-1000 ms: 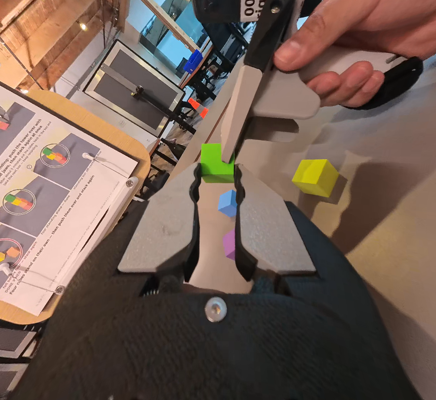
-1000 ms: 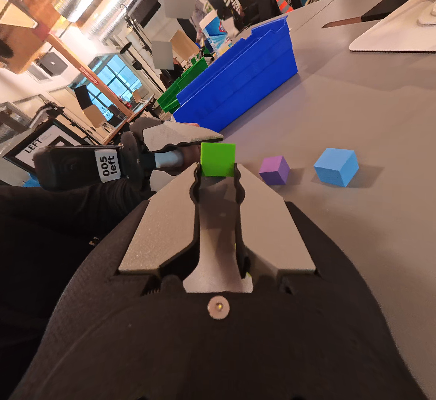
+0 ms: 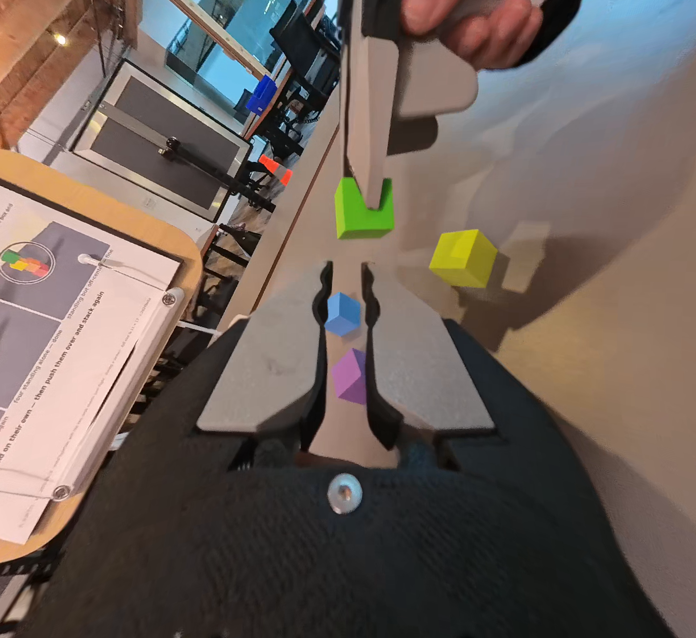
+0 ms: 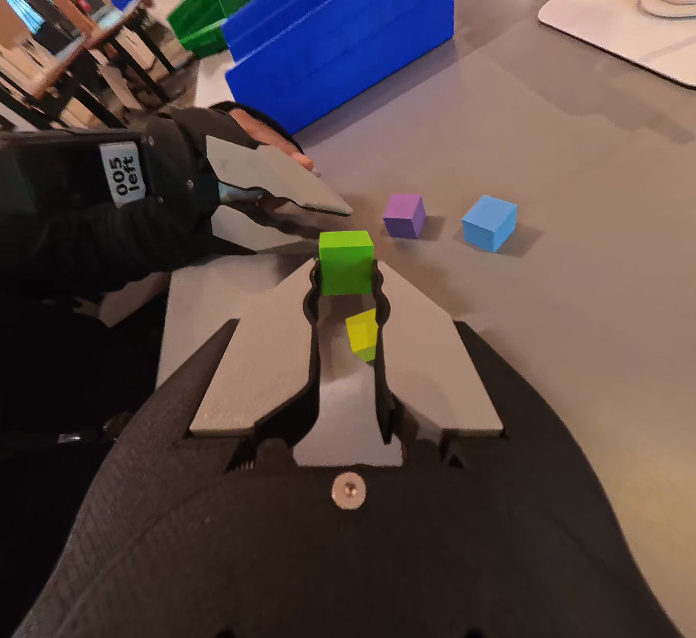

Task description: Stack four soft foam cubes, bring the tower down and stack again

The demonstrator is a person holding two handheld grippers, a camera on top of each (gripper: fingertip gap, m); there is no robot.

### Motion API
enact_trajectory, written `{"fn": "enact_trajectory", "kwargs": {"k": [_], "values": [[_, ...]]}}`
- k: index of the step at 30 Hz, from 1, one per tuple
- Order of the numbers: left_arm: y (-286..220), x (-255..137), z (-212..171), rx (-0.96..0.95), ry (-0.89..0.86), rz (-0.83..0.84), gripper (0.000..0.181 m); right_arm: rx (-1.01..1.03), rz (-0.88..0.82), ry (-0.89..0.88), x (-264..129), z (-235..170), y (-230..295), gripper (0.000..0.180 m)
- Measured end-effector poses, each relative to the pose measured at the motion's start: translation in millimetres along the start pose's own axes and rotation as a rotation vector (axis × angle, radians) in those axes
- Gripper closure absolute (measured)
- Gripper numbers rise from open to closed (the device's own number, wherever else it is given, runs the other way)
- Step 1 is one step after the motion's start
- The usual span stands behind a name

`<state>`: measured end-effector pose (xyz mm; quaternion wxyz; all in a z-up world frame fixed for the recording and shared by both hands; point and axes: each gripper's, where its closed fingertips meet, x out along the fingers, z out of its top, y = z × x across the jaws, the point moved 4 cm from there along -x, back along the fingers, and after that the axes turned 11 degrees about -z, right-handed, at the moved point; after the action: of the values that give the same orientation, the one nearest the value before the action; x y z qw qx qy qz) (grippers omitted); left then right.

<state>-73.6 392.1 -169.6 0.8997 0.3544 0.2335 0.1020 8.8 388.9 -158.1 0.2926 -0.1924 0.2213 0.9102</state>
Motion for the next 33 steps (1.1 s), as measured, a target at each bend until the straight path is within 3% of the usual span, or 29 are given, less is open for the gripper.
{"fn": "enact_trajectory", "kwargs": {"k": [4,14,33], "values": [[5,-1,3,-0.015,-0.009,0.046,0.181,-0.045,-0.010,0.045,-4,-4,3,0.155],[-5,5,6,0.001,-0.001,0.009,0.181,-0.079,-0.008,0.106,5,-13,8,0.155],[-19,11,5,0.045,0.037,-0.042,0.181,-0.035,-0.001,0.021,6,-5,6,0.156]]}}
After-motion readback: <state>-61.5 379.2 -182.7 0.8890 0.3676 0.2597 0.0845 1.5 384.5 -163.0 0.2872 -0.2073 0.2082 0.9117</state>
